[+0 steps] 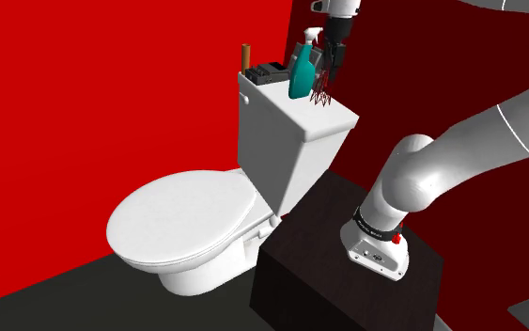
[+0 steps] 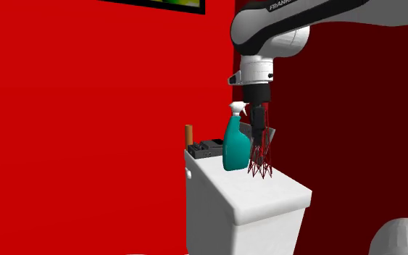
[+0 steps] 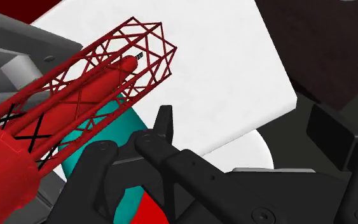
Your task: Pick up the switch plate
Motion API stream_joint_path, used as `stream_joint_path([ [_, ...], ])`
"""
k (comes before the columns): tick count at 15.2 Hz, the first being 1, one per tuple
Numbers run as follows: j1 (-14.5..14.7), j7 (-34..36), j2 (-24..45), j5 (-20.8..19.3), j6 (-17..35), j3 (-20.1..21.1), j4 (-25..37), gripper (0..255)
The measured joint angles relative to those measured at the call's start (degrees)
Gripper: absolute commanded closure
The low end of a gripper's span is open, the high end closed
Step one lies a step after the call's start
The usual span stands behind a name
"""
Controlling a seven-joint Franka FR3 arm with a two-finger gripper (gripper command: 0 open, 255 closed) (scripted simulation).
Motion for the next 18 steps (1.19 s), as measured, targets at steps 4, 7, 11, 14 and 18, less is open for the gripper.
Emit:
stream_joint_path([
  [4,1.96,-12.37,7.13,-0.06,3.2,-6.45,5.34,0],
  [7,3.6,-21.46,13.19,1.7,4.79,-10.62,10.32,0],
  [11,5.14,-34.54,23.37,6.83,5.87,-15.98,18.94,0],
  [14,4.37,-45.23,32.85,12.93,5.15,-19.0,27.45,0],
  [18,1.76,-54.31,41.67,19.16,4.89,-19.57,34.46,0],
])
